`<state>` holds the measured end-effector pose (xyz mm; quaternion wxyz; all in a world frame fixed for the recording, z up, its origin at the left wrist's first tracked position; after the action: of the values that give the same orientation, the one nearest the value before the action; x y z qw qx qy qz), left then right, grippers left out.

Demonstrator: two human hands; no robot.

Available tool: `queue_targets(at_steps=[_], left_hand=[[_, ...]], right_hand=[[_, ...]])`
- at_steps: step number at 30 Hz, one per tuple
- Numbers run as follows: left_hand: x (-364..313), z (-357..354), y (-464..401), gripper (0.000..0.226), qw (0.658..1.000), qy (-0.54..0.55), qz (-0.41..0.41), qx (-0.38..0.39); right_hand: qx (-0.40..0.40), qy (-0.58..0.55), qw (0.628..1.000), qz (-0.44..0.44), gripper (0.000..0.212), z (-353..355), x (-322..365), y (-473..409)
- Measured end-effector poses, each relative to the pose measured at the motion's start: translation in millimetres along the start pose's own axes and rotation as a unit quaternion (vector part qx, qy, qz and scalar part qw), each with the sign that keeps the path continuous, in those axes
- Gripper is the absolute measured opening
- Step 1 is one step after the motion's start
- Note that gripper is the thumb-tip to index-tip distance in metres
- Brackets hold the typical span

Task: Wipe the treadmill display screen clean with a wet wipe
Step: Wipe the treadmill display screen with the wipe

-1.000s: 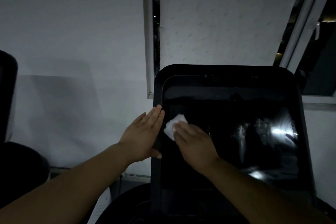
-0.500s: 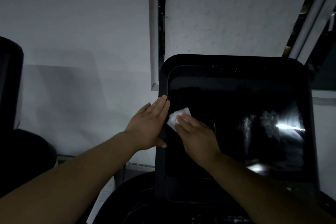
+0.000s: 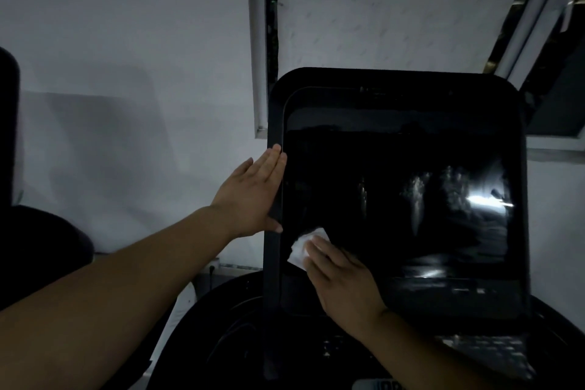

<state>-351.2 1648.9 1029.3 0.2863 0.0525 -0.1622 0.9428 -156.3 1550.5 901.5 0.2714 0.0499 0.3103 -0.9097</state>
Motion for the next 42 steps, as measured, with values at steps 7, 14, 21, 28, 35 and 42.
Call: queue_targets(at_steps=[7,14,21,28,35,42], left_hand=[[3,-3,-1,0.137,1.0,-0.006,-0.003,-0.003],[6,-4,-1,0.138,1.0,-0.005,-0.008,-0.014],[6,-3,0,0.137,1.0,0.002,-0.008,-0.008],[2,0,1,0.138,1.0,0.023,0.001,-0.005],[-2,0,1,0.139,1.0,0.017,0.007,-0.005],[-3,0,0,0.14,1.0,0.017,0.012,-0.003]], right_hand=[[-0.037,-0.002,0.998,-0.054,0.047,27,-39,-78],[-0.073,-0.004,0.991,-0.112,0.05,46,-84,-146],[-0.066,-0.002,0.99,-0.121,0.06,37,-66,-113],[-0.001,-0.03,0.993,-0.117,0.063,11,-22,-21],[0.02,-0.057,0.989,-0.136,0.054,3,8,22],[-0.022,-0.04,0.986,-0.158,0.061,19,-33,-27]])
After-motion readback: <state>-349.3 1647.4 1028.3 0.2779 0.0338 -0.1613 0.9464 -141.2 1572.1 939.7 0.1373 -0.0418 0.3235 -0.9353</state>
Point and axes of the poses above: each hand's wrist, its own y-axis away from the middle knuckle, its own z-axis out of the back of the hand, x = y × z, the point moved 2 cm from there along -y, towards the middle knuckle, and after that the axes turned 5 degrees about -x, right-handed, at the moved point
